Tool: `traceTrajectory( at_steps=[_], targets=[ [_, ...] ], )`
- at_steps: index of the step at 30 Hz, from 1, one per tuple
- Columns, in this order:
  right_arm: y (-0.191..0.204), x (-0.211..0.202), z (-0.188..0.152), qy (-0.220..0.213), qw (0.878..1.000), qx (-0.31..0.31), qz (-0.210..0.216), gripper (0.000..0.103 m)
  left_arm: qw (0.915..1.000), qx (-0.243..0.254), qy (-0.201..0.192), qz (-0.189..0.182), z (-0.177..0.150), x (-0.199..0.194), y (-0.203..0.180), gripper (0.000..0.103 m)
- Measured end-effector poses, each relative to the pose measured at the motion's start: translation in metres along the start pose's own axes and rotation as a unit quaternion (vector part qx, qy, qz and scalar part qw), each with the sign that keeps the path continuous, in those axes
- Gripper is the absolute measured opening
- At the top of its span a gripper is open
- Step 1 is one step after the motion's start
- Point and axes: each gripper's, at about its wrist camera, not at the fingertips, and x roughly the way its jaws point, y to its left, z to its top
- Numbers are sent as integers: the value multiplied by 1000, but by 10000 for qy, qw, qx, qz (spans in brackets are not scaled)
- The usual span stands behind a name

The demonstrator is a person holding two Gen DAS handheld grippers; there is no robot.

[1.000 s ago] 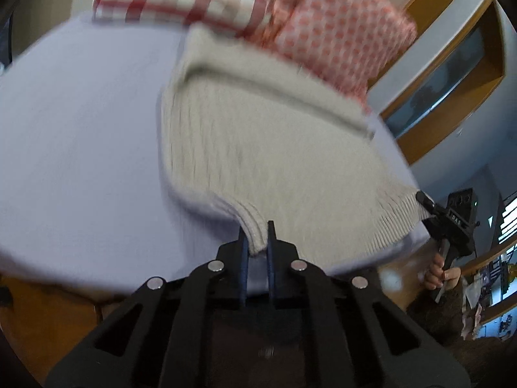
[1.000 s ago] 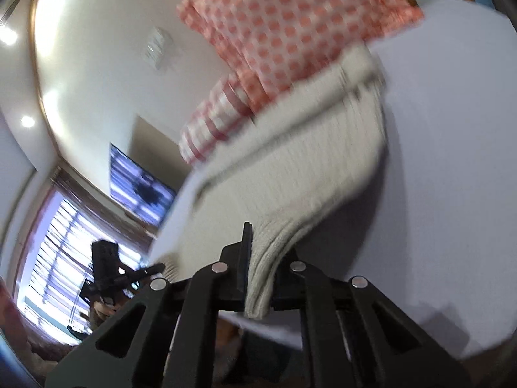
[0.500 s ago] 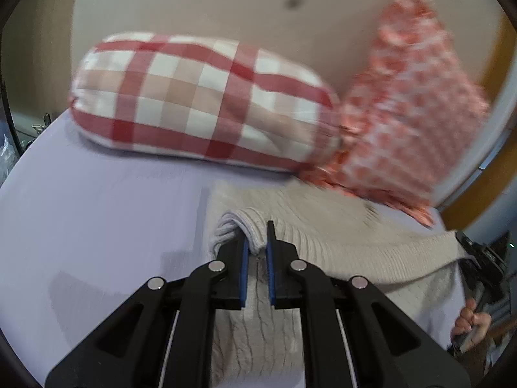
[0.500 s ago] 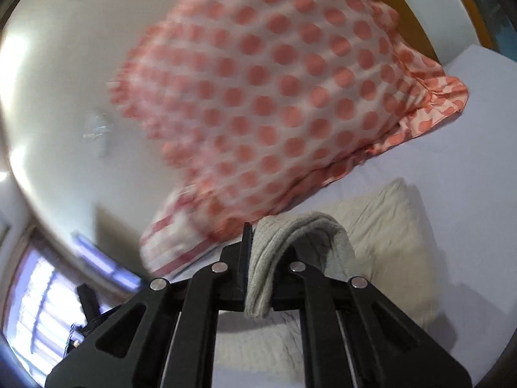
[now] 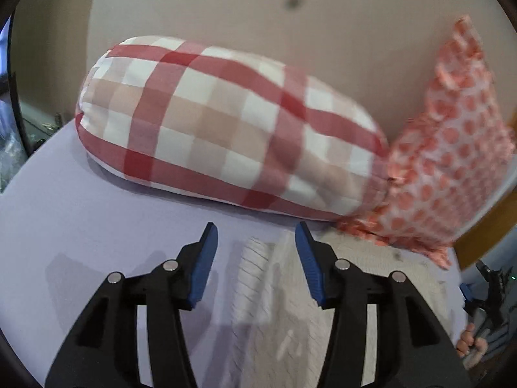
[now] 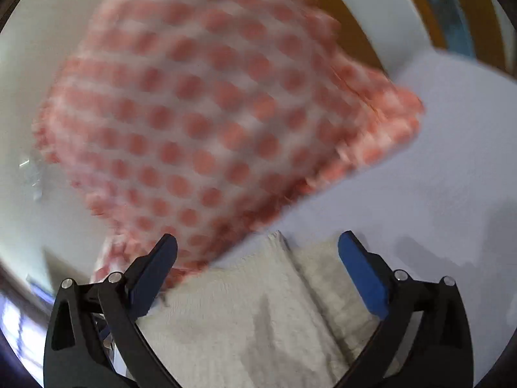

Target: Fold small clothes

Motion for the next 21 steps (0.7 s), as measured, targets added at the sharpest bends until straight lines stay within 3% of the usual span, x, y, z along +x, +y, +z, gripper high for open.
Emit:
traceTrajectory(
  at_steps=[3, 5, 7, 10, 11, 14, 17, 19, 21],
  targets=[
    [29, 6, -20, 621, 9952, -669, 352, 102, 9970, 396, 173, -639, -22, -6, -23, 51],
    [47, 19, -45, 1206, 9859, -1110, 344, 102, 9932, 756, 450, -765, -39, 4, -43, 52],
    [54, 30, -65, 1615, 9772, -1360, 202, 102, 9901, 1018, 813, -514, -53, 22, -55, 52],
    [40, 49, -81, 1966, 9718, -1246, -389, 101, 9861, 1064, 1237, 301, -66, 57, -48, 48],
    [39, 48, -81, 1920, 9720, -1301, -390, 101, 9861, 1063, 1206, 422, -67, 61, -43, 46],
    [48, 30, -82, 1936, 9715, -1306, -409, 101, 9893, 1053, 963, 292, -66, 33, -42, 50],
    [59, 10, -86, 1674, 9707, -1659, -461, 101, 9906, 1071, 634, 572, -62, 6, -31, 67],
    [62, 1, -88, 1493, 9698, -1854, -524, 101, 9891, 1002, 755, 776, -58, 6, -19, 69],
    [65, 8, -89, 1465, 9698, -1872, -551, 101, 9843, 921, 1128, 997, -59, 20, -8, 68]
  ],
)
